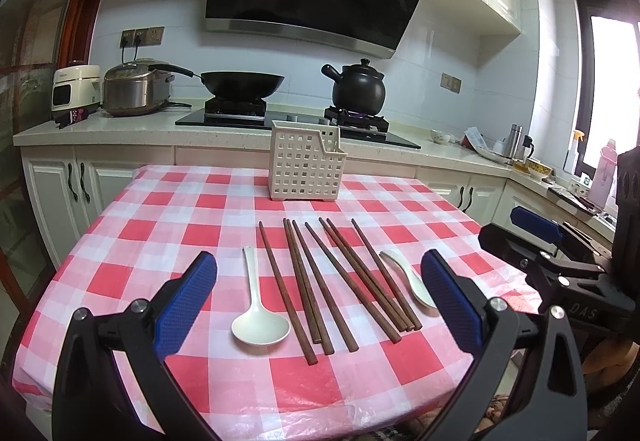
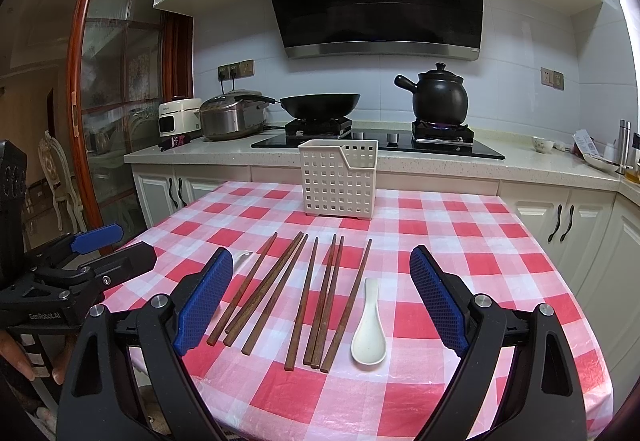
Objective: Organize utensils
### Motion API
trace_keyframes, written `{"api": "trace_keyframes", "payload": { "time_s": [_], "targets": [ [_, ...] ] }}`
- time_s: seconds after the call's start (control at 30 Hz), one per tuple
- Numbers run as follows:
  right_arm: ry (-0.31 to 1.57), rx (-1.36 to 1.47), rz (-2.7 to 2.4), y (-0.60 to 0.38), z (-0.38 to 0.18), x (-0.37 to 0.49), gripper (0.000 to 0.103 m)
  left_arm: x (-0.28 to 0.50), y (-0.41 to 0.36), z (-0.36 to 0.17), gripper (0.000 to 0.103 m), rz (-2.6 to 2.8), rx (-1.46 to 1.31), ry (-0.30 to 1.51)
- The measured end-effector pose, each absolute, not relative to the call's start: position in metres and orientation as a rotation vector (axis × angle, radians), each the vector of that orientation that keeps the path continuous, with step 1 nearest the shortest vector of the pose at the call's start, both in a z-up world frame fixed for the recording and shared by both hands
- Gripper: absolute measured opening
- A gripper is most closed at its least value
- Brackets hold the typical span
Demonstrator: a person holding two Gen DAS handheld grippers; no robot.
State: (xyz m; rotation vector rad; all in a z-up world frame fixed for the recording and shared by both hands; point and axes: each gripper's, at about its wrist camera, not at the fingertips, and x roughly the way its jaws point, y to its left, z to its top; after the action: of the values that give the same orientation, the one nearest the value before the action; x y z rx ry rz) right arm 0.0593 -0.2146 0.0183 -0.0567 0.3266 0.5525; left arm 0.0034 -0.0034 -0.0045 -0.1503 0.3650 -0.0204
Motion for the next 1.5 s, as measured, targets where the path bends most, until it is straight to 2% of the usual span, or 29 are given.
{"api": "trace_keyframes", "payload": {
  "time_s": [0.87, 1.5],
  "targets": [
    [0.366, -0.058, 0.529, -0.213, 0.009, 0.069, 0.085, 0.001, 0.0, 0.0, 0.099, 0.025, -0.132, 0.353],
    [0.536, -0.077, 0.442, -0.212, -0.023, 0.133, 0.085, 0.071, 0.024, -0.033, 0.099, 0.03, -0.158, 0.577]
  ]
}}
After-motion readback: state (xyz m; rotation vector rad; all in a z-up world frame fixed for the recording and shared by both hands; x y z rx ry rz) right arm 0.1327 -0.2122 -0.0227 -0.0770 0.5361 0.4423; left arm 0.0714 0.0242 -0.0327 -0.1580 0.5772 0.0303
